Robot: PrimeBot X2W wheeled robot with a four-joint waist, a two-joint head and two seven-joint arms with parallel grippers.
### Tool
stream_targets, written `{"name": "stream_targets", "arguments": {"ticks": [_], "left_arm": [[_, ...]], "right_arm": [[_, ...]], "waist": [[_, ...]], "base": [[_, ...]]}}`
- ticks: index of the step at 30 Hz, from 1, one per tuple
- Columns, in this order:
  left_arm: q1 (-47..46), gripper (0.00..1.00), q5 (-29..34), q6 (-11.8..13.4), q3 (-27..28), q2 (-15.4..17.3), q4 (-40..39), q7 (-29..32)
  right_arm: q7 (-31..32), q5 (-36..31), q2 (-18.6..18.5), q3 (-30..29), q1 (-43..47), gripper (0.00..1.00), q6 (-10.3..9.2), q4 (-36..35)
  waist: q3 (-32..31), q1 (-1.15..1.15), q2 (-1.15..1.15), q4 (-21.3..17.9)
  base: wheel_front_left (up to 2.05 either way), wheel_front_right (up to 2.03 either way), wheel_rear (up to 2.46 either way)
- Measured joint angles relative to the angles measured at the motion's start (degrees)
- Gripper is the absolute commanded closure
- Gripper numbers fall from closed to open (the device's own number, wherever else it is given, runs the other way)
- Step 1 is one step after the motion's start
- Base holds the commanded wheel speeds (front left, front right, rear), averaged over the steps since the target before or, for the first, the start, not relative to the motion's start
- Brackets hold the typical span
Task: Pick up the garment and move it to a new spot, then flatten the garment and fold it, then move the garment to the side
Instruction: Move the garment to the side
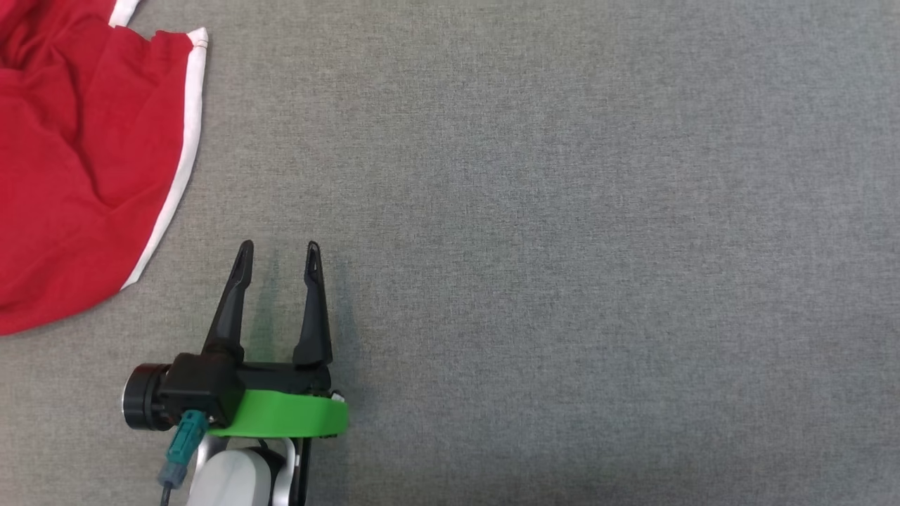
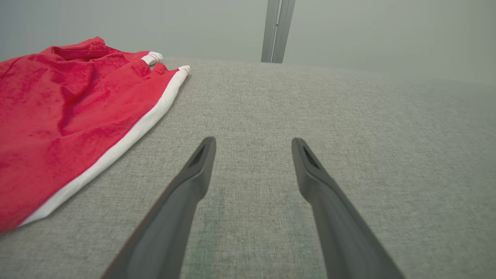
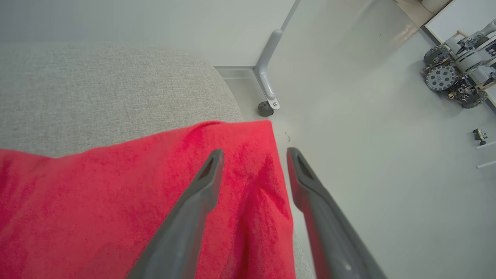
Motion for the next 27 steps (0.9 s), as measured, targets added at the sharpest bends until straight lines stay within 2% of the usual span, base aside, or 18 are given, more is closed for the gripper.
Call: {"name": "stream_targets", "arguments": {"ticks": [2,6,9,10,13,16,18,20,22,27], "left_arm": [[-0.01,0.0,-0.36,0.46,0.45,0.0,-0.1,0.0],[0.55,0.0,-2.05,1.29,1.88,0.0,-0.52,0.01],[1.99,0.0,-3.41,2.21,4.42,-0.01,-0.69,0.0],[2.53,0.0,-3.47,2.26,5.2,-0.01,-0.68,0.01],[4.38,0.0,-3.67,1.97,6.79,-0.02,-0.14,0.0],[6.74,0.0,-3.27,1.04,8.06,-0.01,0.82,0.0],[8.25,0.0,-3.64,0.62,8.8,-0.01,1.44,0.0],[8.98,0.0,-3.93,-0.26,8.78,0.01,2.05,0.01],[9.76,0.0,-3.93,-1.02,8.42,-0.01,3.04,0.0],[12.29,0.0,-3.53,-2.34,8.03,-0.01,6.41,0.0]], "right_arm": [[-2.68,-1.98,0.62,0.24,-1.58,0.0,0.0,-0.34],[-12.96,-4.23,3.39,-1.1,-2.69,0.0,0.0,-1.62],[-16.15,-5.48,6.73,-2.79,-0.81,0.0,0.0,-4.61],[-16.45,-6.16,8.22,-3.5,0.76,0.0,0.0,-6.56],[-16.61,-9.49,13.39,-9.34,7.46,0.0,0.0,-18.82],[-16.67,-15.22,22.1,-17.03,17.79,0.0,0.0,-30.81],[-16.67,-21.21,30.09,-21.5,25.75,0.0,-0.01,-38.61],[-16.68,-24.4,37.23,-22.35,31.61,0.0,-0.04,-44.68],[-16.67,-27.33,42.88,-22.19,37.6,0.0,0.02,-48.59],[-16.67,-31.1,48.46,-20.14,47.91,0.0,0.02,-52.52]], "waist": [[0.39,0.0,0.0,-0.15],[-0.02,0.0,0.0,-0.78],[-1.46,0.0,0.0,-1.17],[-2.14,0.0,0.0,-1.34],[-4.54,0.0,0.0,-1.95],[-7.55,0.0,0.0,-2.79],[-9.9,0.0,0.0,-3.42],[-12.05,0.0,0.0,-3.94],[-14.5,0.0,0.0,-4.4],[-20.22,0.0,0.0,-5.03]], "base": [[0.0,0.0,0.0],[0.0,0.0,0.0],[0.0,0.0,0.0],[0.0,0.0,0.0],[0.0,0.0,0.0],[0.0,0.0,0.0],[0.0,0.0,0.0],[0.0,0.0,0.0],[0.0,0.0,0.0],[0.0,0.0,0.0]]}}
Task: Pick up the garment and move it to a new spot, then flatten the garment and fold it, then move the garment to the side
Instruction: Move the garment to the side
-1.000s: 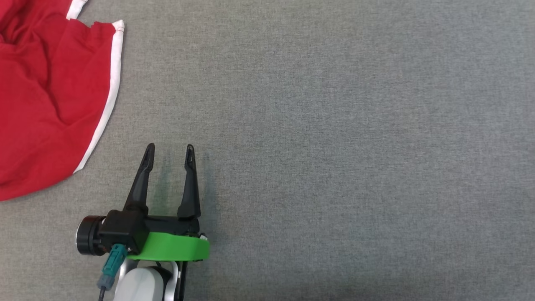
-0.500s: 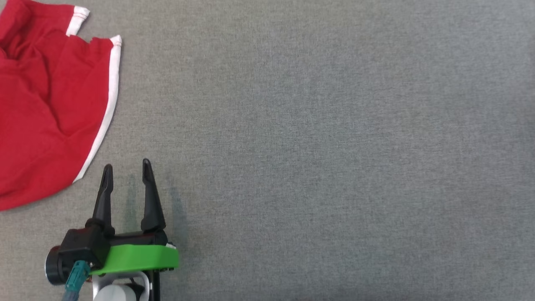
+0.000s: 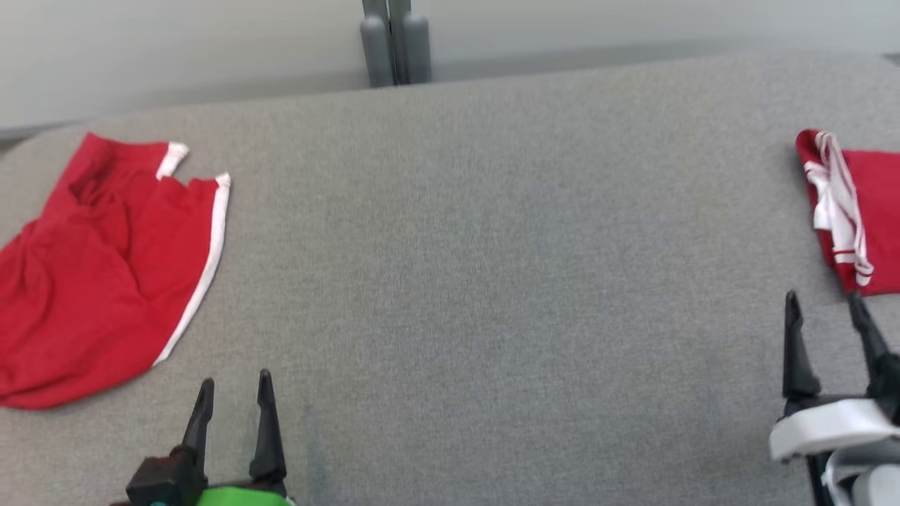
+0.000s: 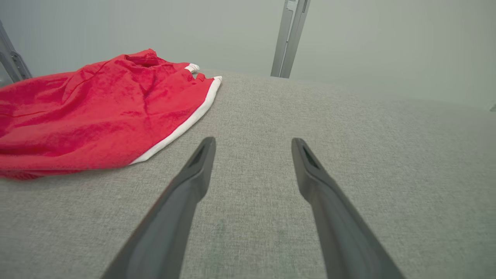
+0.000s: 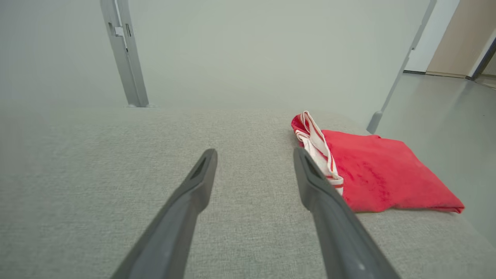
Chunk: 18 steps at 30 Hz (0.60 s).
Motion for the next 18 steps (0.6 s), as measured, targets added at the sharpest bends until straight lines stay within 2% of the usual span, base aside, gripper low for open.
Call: {"name": "stream_targets", "arguments": {"ticks": [1,8,13,18], "left_arm": [[0.6,0.0,0.1,-0.16,0.2,0.0,0.68,0.01],[2.33,0.0,0.7,-1.83,0.65,0.01,3.75,0.01],[2.33,0.0,0.7,-2.94,0.2,0.01,4.7,0.0],[2.21,0.0,0.66,-3.01,0.09,0.01,4.9,0.0]], "right_arm": [[0.0,-0.04,1.19,0.33,1.35,0.0,-0.02,-0.32],[0.0,-1.09,3.46,1.91,6.98,0.0,-0.02,-0.4],[0.0,-1.36,4.21,2.33,8.03,0.0,-0.02,0.01],[0.0,-1.36,4.38,2.92,8.08,0.0,-0.03,0.26]], "waist": [[-1.18,0.0,0.0,-0.09],[-7.35,0.0,0.0,-0.56],[-9.46,0.0,0.0,-0.71],[-9.8,0.0,0.0,-0.59]], "base": [[0.0,0.0,0.0],[0.0,0.0,0.0],[0.0,0.0,0.0],[0.0,0.0,0.0]]}}
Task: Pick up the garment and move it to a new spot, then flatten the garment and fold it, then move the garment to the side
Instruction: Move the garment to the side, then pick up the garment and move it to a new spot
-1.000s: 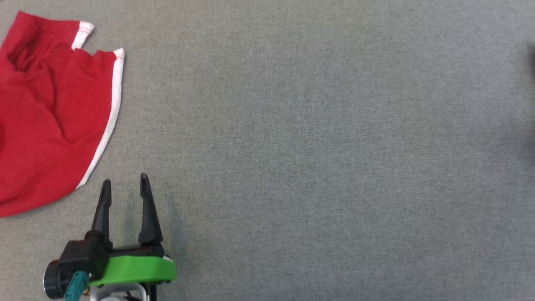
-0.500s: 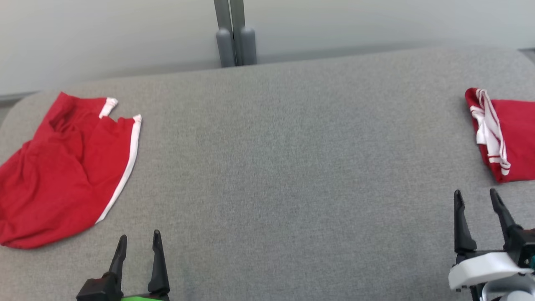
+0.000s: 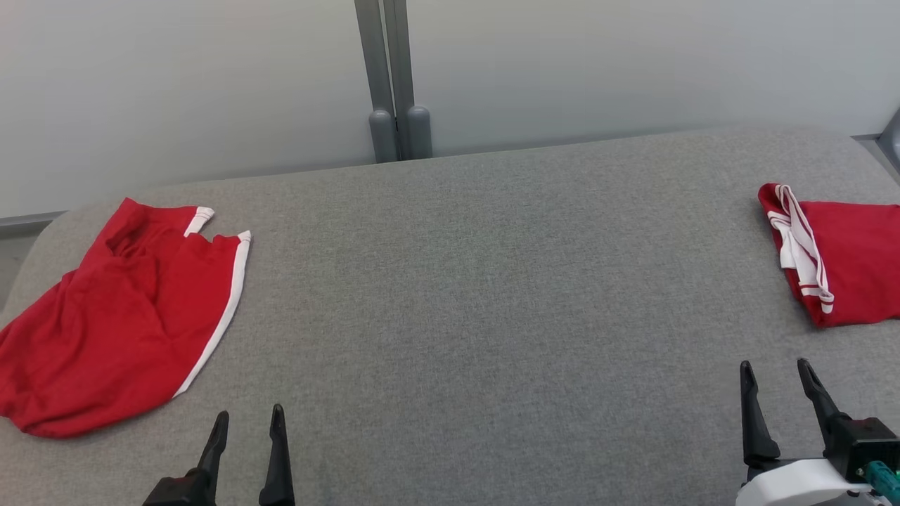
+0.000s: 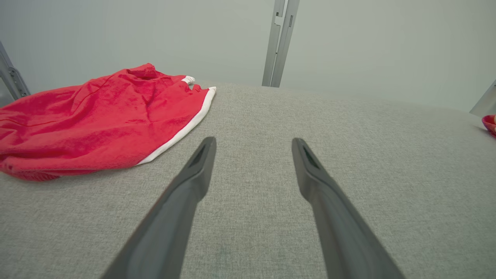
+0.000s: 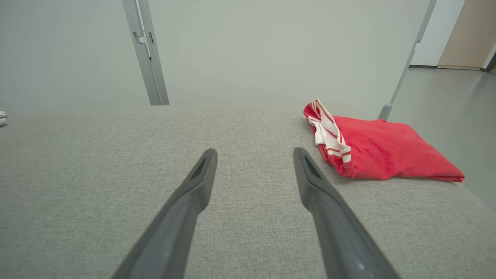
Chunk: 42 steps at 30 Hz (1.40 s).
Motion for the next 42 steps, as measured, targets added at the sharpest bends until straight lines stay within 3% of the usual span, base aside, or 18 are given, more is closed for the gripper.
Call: {"name": "stream_targets", "arguments": {"ticks": [13,30,36,42], "left_arm": [[-1.24,0.0,0.62,-0.57,-0.78,0.0,-0.62,0.01],[-1.69,0.0,-1.77,0.0,-1.14,0.0,-2.03,0.0],[-10.45,0.0,-2.94,-0.1,-2.42,0.02,-1.56,-0.02],[-27.66,0.0,-0.63,-0.04,-5.69,0.08,15.83,1.76]], "right_arm": [[0.0,1.31,0.11,2.81,-0.33,0.0,0.0,0.62],[0.0,2.45,0.18,6.13,-1.49,0.0,0.0,0.58],[0.0,1.41,-0.36,6.38,-4.18,0.0,0.0,-0.47],[0.0,1.54,-3.81,6.67,-8.65,0.0,0.0,-1.94]], "waist": [[0.54,0.0,0.0,2.3],[1.69,0.0,0.0,18.18],[5.36,0.0,0.0,20.5],[11.64,0.0,0.0,21.53]], "base": [[0.0,0.0,0.0],[0.0,0.0,0.0],[0.0,0.0,0.0],[0.0,0.0,0.0]]}}
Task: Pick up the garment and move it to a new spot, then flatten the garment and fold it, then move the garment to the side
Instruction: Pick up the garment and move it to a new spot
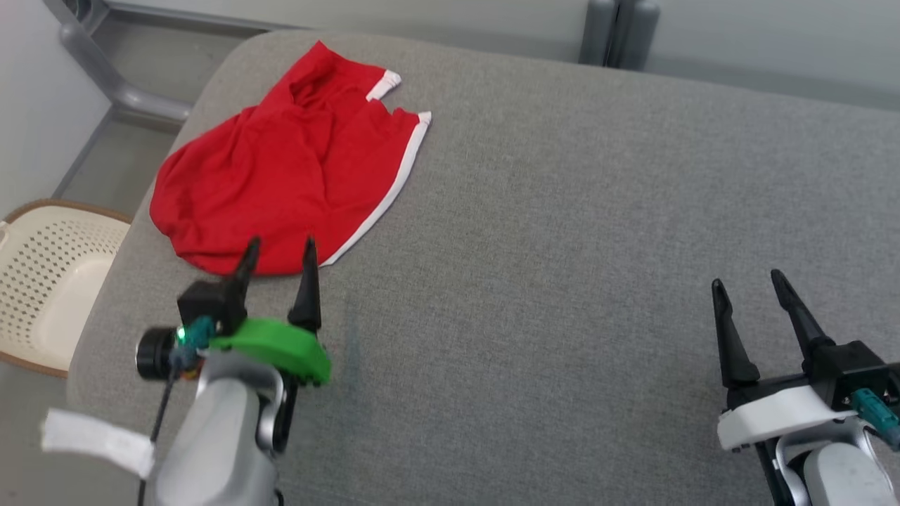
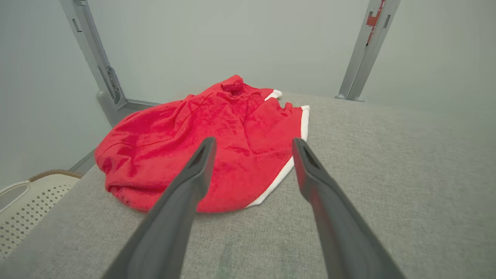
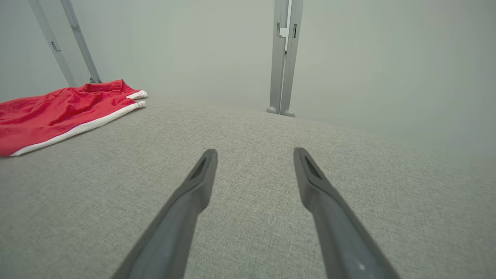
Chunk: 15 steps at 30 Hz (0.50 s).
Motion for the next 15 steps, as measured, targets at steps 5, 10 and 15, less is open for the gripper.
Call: {"name": "stream_targets", "arguments": {"ticks": [5,10,15], "left_arm": [[-15.9,0.0,0.02,-0.45,0.74,1.89,14.43,6.56],[-23.49,0.0,-1.13,-0.74,1.35,3.68,26.68,12.24],[-27.02,1.0,-2.52,-2.56,1.69,5.53,32.71,13.65]], "right_arm": [[0.0,0.53,-2.21,1.57,-4.15,0.0,0.0,-0.71],[0.0,1.08,-2.74,2.68,-6.33,0.0,0.0,-0.63],[0.0,1.72,-1.48,2.01,-7.17,0.0,0.0,-0.19]], "waist": [[6.53,0.0,0.0,-0.68],[11.97,0.0,0.0,-2.55],[14.94,0.01,0.0,-6.03]], "base": [[0.0,0.0,0.0],[0.0,0.0,0.0],[0.0,0.0,0.0]]}}
